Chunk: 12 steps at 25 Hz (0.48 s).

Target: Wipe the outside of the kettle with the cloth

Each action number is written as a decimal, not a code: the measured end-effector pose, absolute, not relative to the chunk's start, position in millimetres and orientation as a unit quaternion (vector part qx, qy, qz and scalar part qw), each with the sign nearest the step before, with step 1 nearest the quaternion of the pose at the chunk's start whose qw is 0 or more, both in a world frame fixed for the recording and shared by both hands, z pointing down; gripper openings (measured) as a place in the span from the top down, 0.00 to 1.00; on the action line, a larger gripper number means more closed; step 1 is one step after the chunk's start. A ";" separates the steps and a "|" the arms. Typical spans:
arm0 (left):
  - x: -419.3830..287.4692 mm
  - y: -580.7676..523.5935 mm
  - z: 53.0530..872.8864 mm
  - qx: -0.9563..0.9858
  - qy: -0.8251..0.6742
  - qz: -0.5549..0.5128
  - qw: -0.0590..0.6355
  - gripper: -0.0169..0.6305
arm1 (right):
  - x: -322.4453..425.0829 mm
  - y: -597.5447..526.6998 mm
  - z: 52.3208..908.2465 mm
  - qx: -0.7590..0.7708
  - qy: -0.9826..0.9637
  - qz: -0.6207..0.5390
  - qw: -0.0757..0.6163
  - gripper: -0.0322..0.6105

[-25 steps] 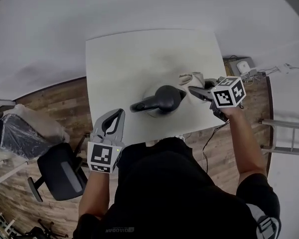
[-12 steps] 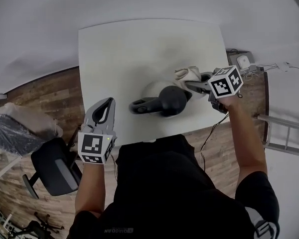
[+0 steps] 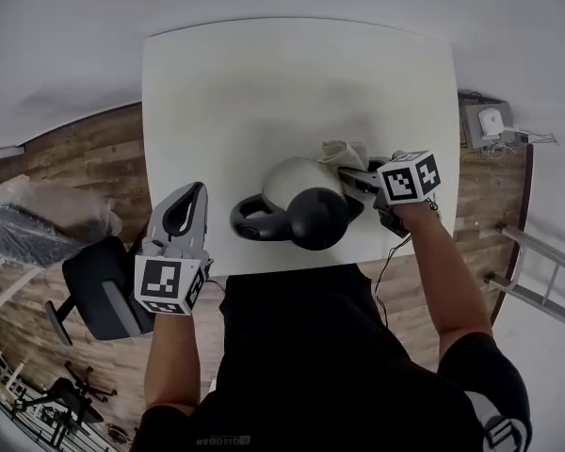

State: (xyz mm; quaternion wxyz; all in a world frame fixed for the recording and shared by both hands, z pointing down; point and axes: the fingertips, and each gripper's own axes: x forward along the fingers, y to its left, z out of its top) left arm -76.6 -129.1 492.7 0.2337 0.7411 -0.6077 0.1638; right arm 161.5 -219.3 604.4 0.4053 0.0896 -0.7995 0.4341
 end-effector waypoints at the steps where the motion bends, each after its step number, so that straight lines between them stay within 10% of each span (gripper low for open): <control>1: -76.6 -129.7 495.7 0.739 -0.608 0.166 0.237 0.96 | 161.3 -219.8 608.0 0.090 -0.797 0.435 0.408 0.80; 12: -72.3 -139.6 522.5 0.745 -0.591 0.178 0.255 0.96 | 163.9 -223.2 630.9 0.072 -0.779 0.439 0.443 0.80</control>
